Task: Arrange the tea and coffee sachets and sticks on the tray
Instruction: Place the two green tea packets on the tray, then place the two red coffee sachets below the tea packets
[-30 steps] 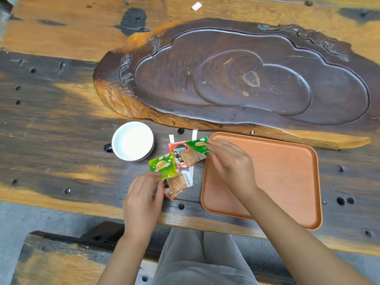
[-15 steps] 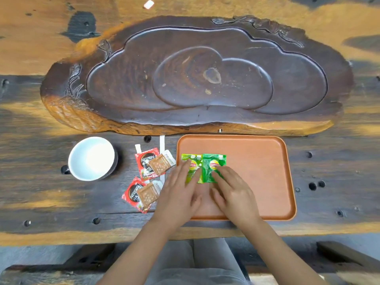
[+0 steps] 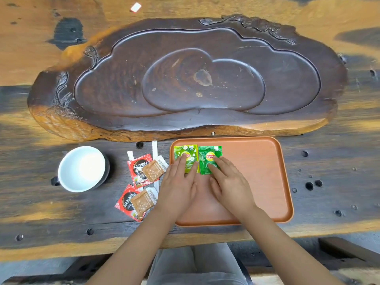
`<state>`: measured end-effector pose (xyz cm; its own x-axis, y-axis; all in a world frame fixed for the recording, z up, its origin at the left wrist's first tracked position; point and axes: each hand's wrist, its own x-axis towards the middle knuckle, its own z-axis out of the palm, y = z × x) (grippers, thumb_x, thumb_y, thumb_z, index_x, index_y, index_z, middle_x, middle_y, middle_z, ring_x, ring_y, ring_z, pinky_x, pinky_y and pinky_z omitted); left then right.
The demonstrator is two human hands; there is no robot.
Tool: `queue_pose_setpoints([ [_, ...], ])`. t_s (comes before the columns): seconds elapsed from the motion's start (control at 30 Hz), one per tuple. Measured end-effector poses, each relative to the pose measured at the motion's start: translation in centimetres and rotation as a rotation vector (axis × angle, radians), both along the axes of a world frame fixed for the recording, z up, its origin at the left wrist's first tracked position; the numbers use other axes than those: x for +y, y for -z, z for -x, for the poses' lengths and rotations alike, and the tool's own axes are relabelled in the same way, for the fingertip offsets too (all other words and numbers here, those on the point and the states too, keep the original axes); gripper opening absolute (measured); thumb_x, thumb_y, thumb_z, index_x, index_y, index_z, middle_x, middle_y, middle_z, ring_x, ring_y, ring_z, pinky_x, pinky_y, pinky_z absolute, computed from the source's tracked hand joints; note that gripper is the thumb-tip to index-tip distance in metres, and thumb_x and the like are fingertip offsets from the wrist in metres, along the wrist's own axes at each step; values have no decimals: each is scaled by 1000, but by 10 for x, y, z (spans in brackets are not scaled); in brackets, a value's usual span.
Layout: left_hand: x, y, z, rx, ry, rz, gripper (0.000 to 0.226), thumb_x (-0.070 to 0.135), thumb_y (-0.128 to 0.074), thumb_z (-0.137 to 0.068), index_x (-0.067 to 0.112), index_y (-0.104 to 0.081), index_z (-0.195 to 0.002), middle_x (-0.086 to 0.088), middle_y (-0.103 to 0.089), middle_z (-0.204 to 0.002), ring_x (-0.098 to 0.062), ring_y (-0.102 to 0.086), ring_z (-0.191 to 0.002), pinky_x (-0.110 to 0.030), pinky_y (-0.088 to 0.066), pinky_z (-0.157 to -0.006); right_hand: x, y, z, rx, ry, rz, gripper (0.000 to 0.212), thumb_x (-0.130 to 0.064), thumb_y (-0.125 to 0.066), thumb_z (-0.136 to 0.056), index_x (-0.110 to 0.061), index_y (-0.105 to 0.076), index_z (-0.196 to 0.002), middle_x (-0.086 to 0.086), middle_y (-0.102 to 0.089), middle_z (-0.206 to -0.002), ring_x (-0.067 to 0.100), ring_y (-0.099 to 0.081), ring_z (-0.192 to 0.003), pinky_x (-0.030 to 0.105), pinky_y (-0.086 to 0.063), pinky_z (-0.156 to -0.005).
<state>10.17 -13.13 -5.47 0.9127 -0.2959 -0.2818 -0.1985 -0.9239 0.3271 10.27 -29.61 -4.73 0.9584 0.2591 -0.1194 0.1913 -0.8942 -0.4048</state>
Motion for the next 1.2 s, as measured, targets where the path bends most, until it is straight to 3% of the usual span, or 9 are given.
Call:
queue_pose_setpoints([
  [0.6,-2,-3,-8,-9,-8,-19,58,34,-42,-92,23,-20,-145,-14,-13,-155,-25,-9,-142,-41,-6,-115,3,-2,-19,40,42,4,35,-5,-64,-79,-1,-63,-113,18,-59,-127,34,-51,-122,42,-41,-103],
  [0.73,5,-17,-5,-54,-49,43,54,31,-49,-89,17,-34,-139,-14,-28,-151,-27,-22,-139,-39,-12,-114,7,-9,-18,0,55,-44,31,-2,-66,-77,-1,-66,-107,17,-63,-121,33,-56,-114,41,-49,-93],
  [0.83,26,-30,12,-105,-178,152,46,21,-60,-83,13,-49,-127,-13,-47,-139,-29,-39,-129,-38,-19,-108,15,-14,-15,-25,63,-75,29,0,-68,-76,-2,-67,-105,17,-65,-117,33,-59,-110,40,-52,-88],
  [0.97,74,-39,49,-110,-459,233,37,22,-51,-83,16,-55,-119,-5,-57,-127,-23,-49,-117,-35,-35,-100,38,-19,-9,-36,10,-124,31,2,-69,-73,-3,-68,-104,15,-66,-113,32,-61,-108,40,-53,-85],
  [1.07,108,-36,72,-85,-624,188,31,18,-57,-85,14,-56,-116,-5,-61,-118,-25,-53,-110,-42,-41,-95,68,-21,-13,-41,-96,-155,31,-2,-72,-72,-4,-68,-102,14,-67,-111,31,-62,-105,39,-54,-83],
  [1.2,124,-29,84,7,-724,36,42,19,-66,-81,7,-54,-119,-13,-62,-113,-32,-55,-106,-47,-44,-90,116,-17,-29,-65,-227,-137,39,-13,-79,-67,-5,-67,-104,14,-69,-107,31,-63,-100,38,-54,-81],
])
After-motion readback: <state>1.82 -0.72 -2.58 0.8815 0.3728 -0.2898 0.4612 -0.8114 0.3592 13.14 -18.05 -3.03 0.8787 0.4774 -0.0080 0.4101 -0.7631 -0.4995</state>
